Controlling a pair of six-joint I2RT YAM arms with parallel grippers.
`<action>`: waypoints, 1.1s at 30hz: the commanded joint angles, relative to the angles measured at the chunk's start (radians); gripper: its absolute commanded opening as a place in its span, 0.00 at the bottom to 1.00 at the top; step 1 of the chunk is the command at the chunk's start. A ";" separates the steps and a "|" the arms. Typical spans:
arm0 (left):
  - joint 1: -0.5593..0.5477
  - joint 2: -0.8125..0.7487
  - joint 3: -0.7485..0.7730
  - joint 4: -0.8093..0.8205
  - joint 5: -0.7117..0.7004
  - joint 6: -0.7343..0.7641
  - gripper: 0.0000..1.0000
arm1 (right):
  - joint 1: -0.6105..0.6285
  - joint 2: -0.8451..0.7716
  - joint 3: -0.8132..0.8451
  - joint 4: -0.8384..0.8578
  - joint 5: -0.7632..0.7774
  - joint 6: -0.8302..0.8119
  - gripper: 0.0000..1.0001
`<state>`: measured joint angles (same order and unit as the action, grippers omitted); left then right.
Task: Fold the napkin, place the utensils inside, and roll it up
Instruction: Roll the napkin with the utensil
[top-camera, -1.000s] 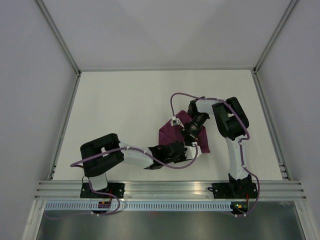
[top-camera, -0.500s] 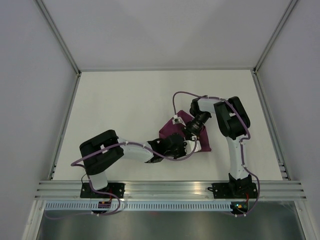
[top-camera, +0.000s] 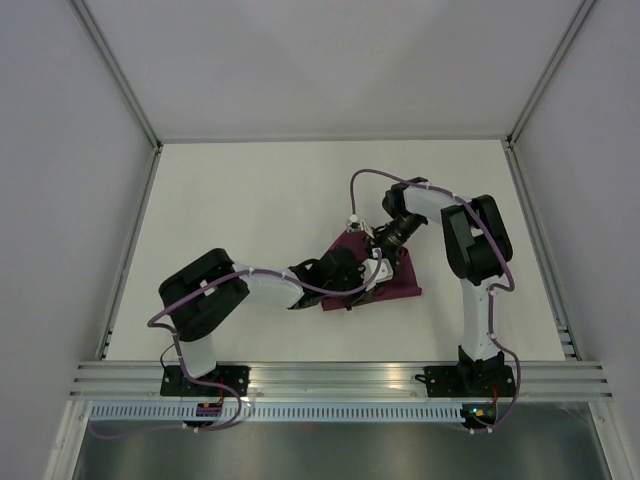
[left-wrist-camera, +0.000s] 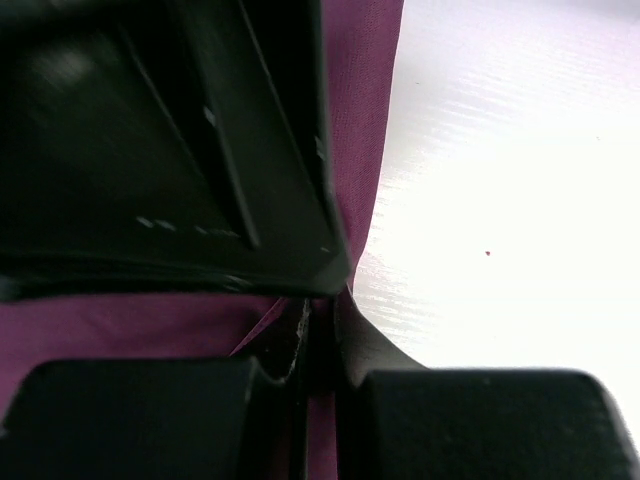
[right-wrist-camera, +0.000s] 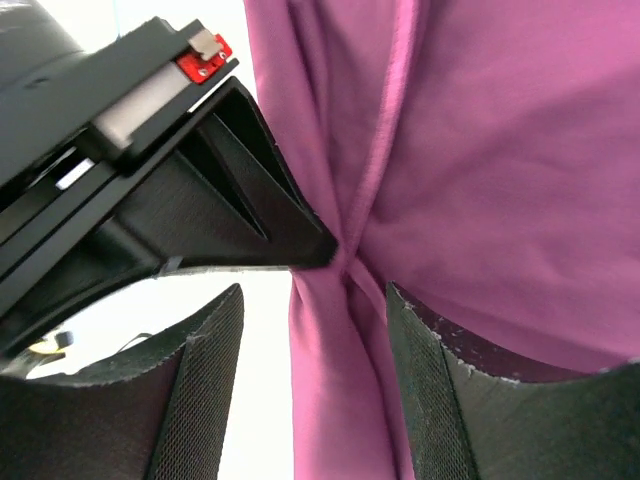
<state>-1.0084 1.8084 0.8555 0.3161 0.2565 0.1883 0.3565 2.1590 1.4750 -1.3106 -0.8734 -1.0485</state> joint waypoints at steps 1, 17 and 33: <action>0.021 0.058 -0.007 -0.097 0.101 -0.067 0.02 | -0.033 -0.073 0.050 0.033 -0.042 -0.010 0.65; 0.151 0.186 0.181 -0.371 0.354 -0.174 0.02 | -0.180 -0.566 -0.384 0.569 -0.004 0.114 0.59; 0.206 0.325 0.373 -0.634 0.472 -0.248 0.02 | 0.110 -0.978 -0.975 1.152 0.356 0.142 0.62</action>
<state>-0.8005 2.0624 1.2316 -0.1375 0.7681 -0.0265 0.4206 1.2087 0.5343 -0.3439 -0.6041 -0.9203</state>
